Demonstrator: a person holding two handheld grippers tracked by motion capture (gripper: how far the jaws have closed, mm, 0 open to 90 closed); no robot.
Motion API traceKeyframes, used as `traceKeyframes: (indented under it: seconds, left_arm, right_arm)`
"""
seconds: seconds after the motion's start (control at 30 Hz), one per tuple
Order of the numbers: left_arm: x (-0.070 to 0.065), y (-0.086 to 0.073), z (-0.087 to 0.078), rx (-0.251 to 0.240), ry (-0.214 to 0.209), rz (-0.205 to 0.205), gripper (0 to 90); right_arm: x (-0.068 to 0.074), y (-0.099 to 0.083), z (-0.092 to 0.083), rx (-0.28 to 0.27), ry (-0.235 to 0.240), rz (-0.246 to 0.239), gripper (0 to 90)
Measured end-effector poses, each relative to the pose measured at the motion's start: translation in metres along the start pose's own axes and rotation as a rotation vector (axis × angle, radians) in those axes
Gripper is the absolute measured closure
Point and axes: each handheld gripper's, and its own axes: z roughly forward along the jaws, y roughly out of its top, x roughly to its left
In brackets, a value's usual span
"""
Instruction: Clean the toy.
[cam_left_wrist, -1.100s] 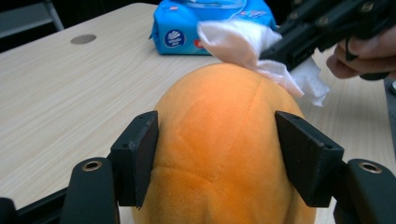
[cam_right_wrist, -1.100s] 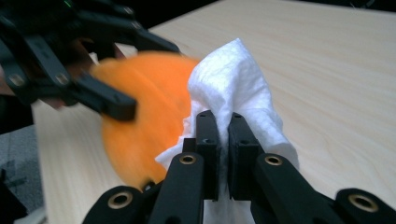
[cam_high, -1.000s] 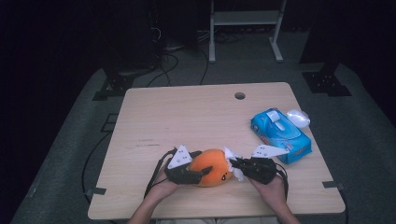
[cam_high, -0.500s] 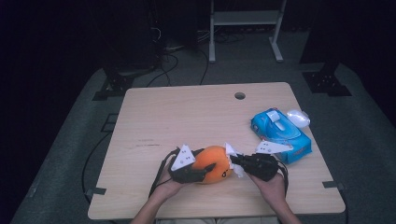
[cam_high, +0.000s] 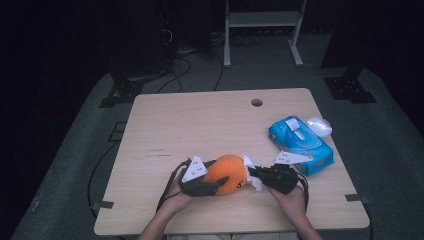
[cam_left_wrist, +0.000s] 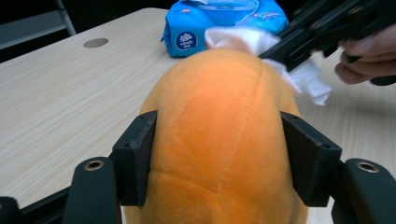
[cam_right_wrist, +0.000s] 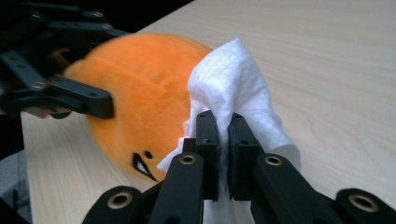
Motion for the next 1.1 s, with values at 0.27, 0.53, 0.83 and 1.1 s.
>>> traceKeyframes:
  seconds: [0.27,0.53,0.83,1.1]
  left_arm:
    - [0.014,-0.007,-0.003,-0.008,0.001,-0.085,35.9]
    - [0.014,-0.007,-0.003,-0.011,-0.007,-0.092,36.3]
    - [0.018,-0.008,-0.003,-0.013,0.007,-0.137,35.9]
    - [0.008,-0.005,-0.002,-0.015,0.007,-0.077,35.1]
  right_arm:
    - [0.007,0.0,0.006,0.021,0.015,-0.043,84.0]
    - [0.023,0.006,0.007,0.007,0.051,-0.086,83.9]
    - [0.01,-0.004,0.01,0.04,0.016,-0.035,83.8]
    - [0.019,0.002,0.009,0.034,0.028,-0.077,83.9]
